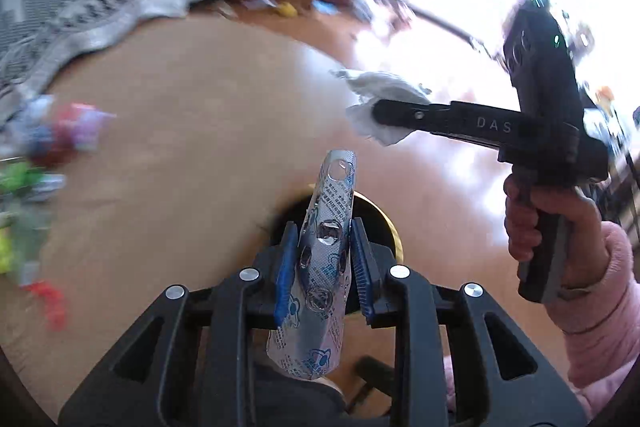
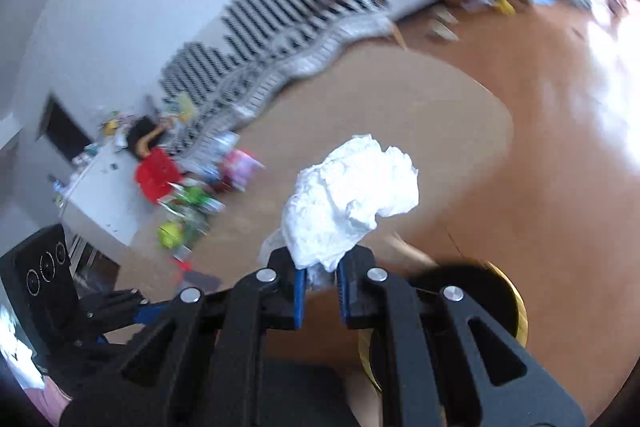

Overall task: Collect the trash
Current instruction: 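Carry bottle and tissue to the black bin and open both tools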

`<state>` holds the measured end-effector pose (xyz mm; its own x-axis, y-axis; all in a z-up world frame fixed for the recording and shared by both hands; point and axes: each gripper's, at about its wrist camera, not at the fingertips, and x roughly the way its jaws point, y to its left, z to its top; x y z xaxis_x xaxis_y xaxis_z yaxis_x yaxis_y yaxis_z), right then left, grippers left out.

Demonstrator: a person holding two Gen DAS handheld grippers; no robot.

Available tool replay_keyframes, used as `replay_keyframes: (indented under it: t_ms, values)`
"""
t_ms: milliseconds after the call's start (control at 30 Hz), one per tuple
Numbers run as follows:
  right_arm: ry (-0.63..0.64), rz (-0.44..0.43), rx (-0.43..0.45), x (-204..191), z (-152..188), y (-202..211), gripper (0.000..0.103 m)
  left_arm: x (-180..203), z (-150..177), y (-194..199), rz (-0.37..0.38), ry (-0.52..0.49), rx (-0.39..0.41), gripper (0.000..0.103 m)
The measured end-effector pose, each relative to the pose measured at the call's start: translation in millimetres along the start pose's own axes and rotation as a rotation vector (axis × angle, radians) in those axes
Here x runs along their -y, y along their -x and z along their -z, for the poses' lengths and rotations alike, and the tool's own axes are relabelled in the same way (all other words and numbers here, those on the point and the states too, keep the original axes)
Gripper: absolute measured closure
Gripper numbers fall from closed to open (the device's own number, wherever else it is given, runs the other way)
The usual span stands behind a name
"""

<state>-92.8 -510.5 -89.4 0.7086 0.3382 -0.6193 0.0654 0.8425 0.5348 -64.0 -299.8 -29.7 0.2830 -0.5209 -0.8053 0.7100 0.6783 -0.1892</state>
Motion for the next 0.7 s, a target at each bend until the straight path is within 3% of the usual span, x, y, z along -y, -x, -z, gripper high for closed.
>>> replay_keyframes:
  t_ms: [100,167,300,700]
  values:
    - [-0.11,0.042,-0.114,54.7,36.8,-22.1,0.09,21.2,3.5,-75.5,0.077,0.026,-0.134,0.076]
    - [-0.212,0.06,-0.196,93.1,63.6,-46.5,0.09,24.1,9.6,-116.8,0.075,0.053,-0.211,0.076]
    - [-0.284,0.062,-0.241,123.9,88.5,-65.1,0.09,14.4,28.5,-172.7,0.077,0.115,-0.319,0.076]
    - [-0.315,0.106,-0.274,113.4,81.3,-93.6,0.09,5.5,25.3,-179.7,0.062,0.149,-0.323,0.076]
